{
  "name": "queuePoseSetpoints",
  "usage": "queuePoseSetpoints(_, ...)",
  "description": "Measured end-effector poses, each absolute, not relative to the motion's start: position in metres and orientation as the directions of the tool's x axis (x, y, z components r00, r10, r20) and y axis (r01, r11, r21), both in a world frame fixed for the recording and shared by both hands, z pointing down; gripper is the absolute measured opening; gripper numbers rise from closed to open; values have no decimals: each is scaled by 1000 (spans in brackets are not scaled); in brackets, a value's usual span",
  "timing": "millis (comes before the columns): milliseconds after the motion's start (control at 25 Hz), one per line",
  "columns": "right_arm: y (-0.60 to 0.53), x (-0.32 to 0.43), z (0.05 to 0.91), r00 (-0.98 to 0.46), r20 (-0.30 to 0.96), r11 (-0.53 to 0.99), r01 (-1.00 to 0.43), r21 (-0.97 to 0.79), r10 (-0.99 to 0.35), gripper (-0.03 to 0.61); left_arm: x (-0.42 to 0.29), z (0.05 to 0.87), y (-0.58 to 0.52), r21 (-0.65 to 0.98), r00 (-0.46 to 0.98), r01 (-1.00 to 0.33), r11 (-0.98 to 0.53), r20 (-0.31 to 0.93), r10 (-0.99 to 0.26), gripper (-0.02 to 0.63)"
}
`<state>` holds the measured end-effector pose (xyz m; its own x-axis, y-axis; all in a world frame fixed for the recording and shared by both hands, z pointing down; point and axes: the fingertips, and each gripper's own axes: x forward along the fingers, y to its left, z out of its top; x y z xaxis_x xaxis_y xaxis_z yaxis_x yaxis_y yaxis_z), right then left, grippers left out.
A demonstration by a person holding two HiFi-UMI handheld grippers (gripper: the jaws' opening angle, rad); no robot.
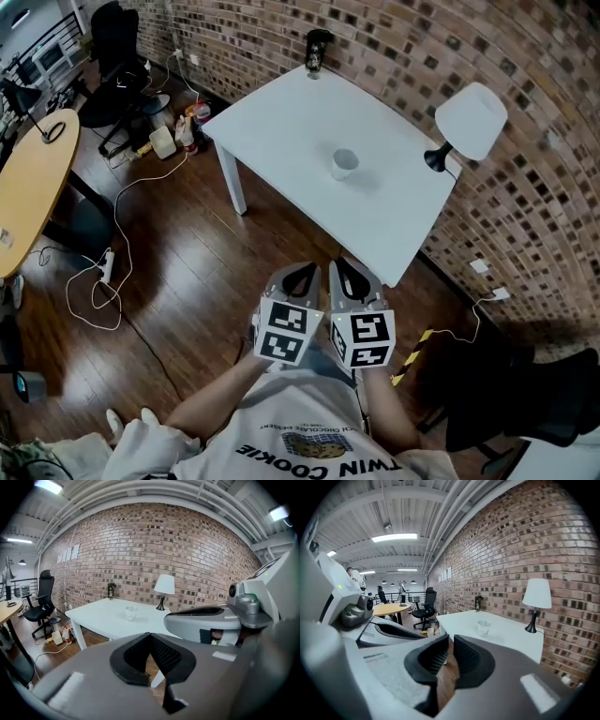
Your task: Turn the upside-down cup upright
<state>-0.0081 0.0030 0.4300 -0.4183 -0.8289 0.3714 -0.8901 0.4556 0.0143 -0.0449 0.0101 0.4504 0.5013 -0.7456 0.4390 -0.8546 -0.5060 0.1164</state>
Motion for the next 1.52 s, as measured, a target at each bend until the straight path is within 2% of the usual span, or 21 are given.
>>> queuePoseSetpoints(240,-73,-2,440,-444,398,508,-859,68,-803,59,-38,457,-62,104,468,-874,-474,443,-765,2)
queuePoseSetpoints(360,-114,7,446,-442,446,556,-815,164,-778,87,-35,460,-101,112,443,-889,-444,452,-774,2)
queuePoseSetpoints(560,-175,13,463,-420,554,646,-699,307,-719,92,-38,461,-157,104,386,-918,-383,460,-800,2)
queuePoseSetpoints(1000,-252,2,510,-387,682,747,-558,362,-620,94,-54,470,-213,84,317,-945,-317,474,-821,2)
queuePoseSetpoints(1360,-282,-3,555,-275,821,813,-477,336,-500,92,-68,484,-258,109,391,-914,-391,496,-776,2)
queuePoseSetpoints(1520,-290,-6,561,-254,844,808,-508,300,-473,75,-80,486,-278,118,425,-897,-426,498,-756,2)
